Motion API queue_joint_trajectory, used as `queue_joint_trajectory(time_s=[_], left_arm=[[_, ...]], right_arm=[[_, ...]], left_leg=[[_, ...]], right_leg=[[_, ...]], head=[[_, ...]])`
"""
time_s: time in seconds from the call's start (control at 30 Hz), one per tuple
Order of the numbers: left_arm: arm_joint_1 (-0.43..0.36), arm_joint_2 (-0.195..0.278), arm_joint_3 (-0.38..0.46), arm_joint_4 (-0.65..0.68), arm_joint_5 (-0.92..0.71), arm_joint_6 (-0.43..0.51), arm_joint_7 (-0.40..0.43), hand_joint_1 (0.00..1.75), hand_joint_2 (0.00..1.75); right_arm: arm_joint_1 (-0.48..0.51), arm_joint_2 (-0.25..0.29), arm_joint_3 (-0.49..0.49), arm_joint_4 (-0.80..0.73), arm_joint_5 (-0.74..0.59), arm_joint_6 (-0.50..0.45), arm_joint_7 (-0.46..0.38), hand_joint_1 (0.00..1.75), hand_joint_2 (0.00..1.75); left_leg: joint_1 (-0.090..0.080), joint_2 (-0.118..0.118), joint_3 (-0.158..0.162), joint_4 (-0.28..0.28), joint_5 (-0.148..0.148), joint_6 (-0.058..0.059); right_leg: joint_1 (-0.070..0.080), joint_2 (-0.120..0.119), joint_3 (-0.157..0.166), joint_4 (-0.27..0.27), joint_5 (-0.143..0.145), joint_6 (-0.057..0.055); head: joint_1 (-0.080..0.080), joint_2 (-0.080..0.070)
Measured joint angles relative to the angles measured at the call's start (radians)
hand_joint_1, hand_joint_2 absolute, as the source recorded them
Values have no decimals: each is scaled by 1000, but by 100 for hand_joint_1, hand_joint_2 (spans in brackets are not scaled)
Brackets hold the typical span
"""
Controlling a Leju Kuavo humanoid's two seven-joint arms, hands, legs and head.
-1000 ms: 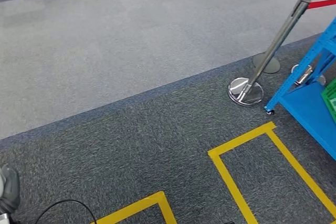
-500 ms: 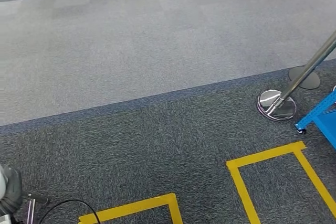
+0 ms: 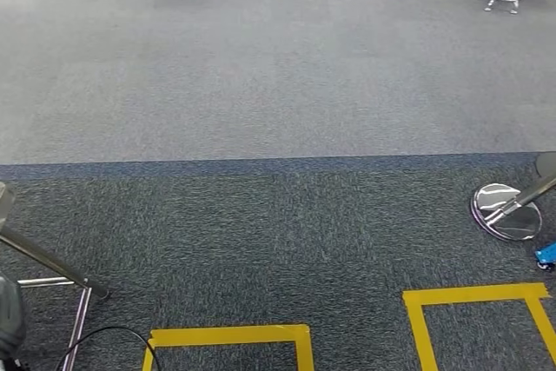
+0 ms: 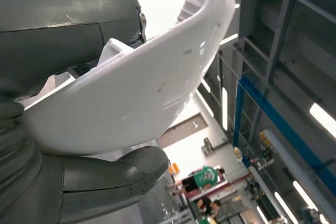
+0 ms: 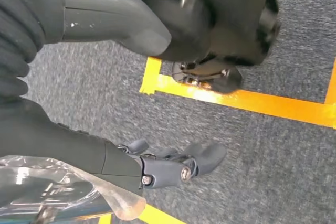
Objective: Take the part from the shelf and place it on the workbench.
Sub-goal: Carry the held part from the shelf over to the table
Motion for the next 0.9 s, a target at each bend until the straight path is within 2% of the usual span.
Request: queue_joint_trajectory(time_s=[0.03,0.07,0.1,0.13,0.17,0.2,0.23,0.27,0.3,0.33,0.37,0.4,0.43,0.47,0.5,0.57,0.6,0.63,0.67,0.7,0.77,0.8,0.83,0.9], left_arm=[[-1,1,-3,-2,0,3,0,175,175],[-1,1,-5,-3,0,5,0,175,175],[-1,2,-8,-3,1,6,0,175,175],[0,2,-10,-3,1,7,0,175,175],[0,3,-12,-3,2,8,0,175,175],[0,4,-13,-3,2,9,0,175,175],[-1,5,-14,-3,2,10,0,175,175],[-1,6,-16,-3,1,11,0,175,175],[-2,6,-17,-3,1,12,0,175,175],[-2,7,-18,-3,0,13,0,175,175],[-2,8,-19,-3,0,14,0,175,175],[-2,9,-19,-4,-1,15,0,175,175],[-1,10,-19,-4,-1,15,0,175,175],[-2,12,-20,-5,-1,16,0,175,175],[-3,13,-20,-6,-1,16,0,175,175],[-6,16,-21,-7,-2,17,0,175,175],[-5,17,-22,-7,-3,17,0,175,175],[-4,18,-22,-7,-4,17,0,175,175],[-3,19,-22,-7,-5,17,0,175,175],[-2,20,-22,-7,-5,18,0,175,175],[-3,22,-22,-7,-6,19,0,175,175],[-3,23,-23,-7,-5,21,0,175,175],[-2,23,-24,-7,-5,22,0,175,175],[-2,24,-25,-7,-6,24,0,175,175]], right_arm=[[0,0,0,0,0,-2,-1,0,175],[1,0,-1,1,1,-3,-1,0,175],[1,0,-2,2,2,-4,-1,0,175],[1,0,-3,3,3,-4,-2,0,175],[1,0,-3,3,4,-5,-3,0,175],[1,0,-3,3,6,-5,-3,0,175],[1,-1,-4,4,8,-5,-4,0,175],[1,-1,-5,4,8,-4,-4,0,175],[1,-2,-6,4,9,-4,-3,0,175],[0,-2,-7,4,10,-5,-3,0,175],[-1,-2,-9,4,10,-5,-2,0,175],[-3,-2,-10,4,12,-6,-2,0,175],[-5,-2,-11,4,14,-6,-3,0,175],[-6,-2,-12,4,16,-6,-4,0,175],[-7,-2,-13,4,17,-6,-5,0,175],[-8,-1,-16,5,20,-5,-8,0,175],[-7,-1,-17,6,23,-5,-8,0,175],[-8,-1,-18,7,25,-4,-8,0,175],[-8,-1,-19,8,28,-4,-9,0,175],[-8,-1,-19,10,30,-4,-10,0,175],[-10,-2,-20,13,34,-6,-15,0,175],[-11,-3,-21,14,37,-7,-18,0,175],[-12,-4,-23,15,39,-8,-20,0,175],[-16,-5,-24,16,44,-7,-23,0,175]], left_leg=[[-2,-10,-1,0,1,4],[-4,-21,-2,0,2,8],[-6,-33,-2,1,2,10],[-9,-47,-2,1,2,11],[-11,-61,0,1,2,11],[-12,-76,1,1,2,12],[-12,-89,2,1,1,12],[-13,-102,2,2,1,10],[-12,-114,0,3,1,8],[-10,-126,-3,3,1,3],[-9,-137,-6,3,3,-3],[-7,-149,-10,1,6,-9],[-7,-149,-13,3,5,-14],[-8,-133,-21,19,-7,-18],[-8,-106,-37,54,-30,-23],[-5,-46,-92,175,-96,-34],[-1,-33,-120,233,-118,-41],[5,-27,-137,265,-124,-48],[10,-23,-135,261,-110,-54],[16,-16,-113,216,-79,-61],[22,20,-43,81,-17,-70],[21,34,-18,33,-3,-67],[20,42,-6,11,-2,-60],[14,26,-7,10,-8,-38]], right_leg=[[0,28,-32,67,-33,-1],[1,43,-72,143,-63,-3],[3,49,-108,205,-79,-5],[4,51,-131,235,-75,-9],[5,54,-134,223,-50,-14],[7,61,-119,171,-9,-20],[9,79,-93,97,36,-28],[11,103,-65,26,68,-36],[12,122,-43,-25,87,-40],[13,135,-30,-53,92,-43],[14,133,-23,-62,90,-44],[14,122,-19,-67,92,-44],[12,109,-14,-75,97,-46],[10,96,-9,-85,102,-50],[7,80,-3,-95,106,-53],[6,49,5,-104,106,-57],[6,33,6,-104,104,-57],[5,18,7,-103,101,-55],[4,4,9,-102,98,-52],[1,-10,11,-100,94,-48],[0,-32,17,-91,82,-33],[1,-40,17,-87,75,-26],[3,-46,18,-83,70,-19],[2,-61,27,-84,64,-7]], head=[[3,0],[4,0],[5,0],[5,0],[6,0],[6,0],[6,0],[6,0],[6,0],[6,0],[6,0],[6,0],[6,0],[4,0],[3,0],[1,0],[2,0],[1,0],[1,0],[1,0],[0,0],[0,0],[1,0],[4,0]])
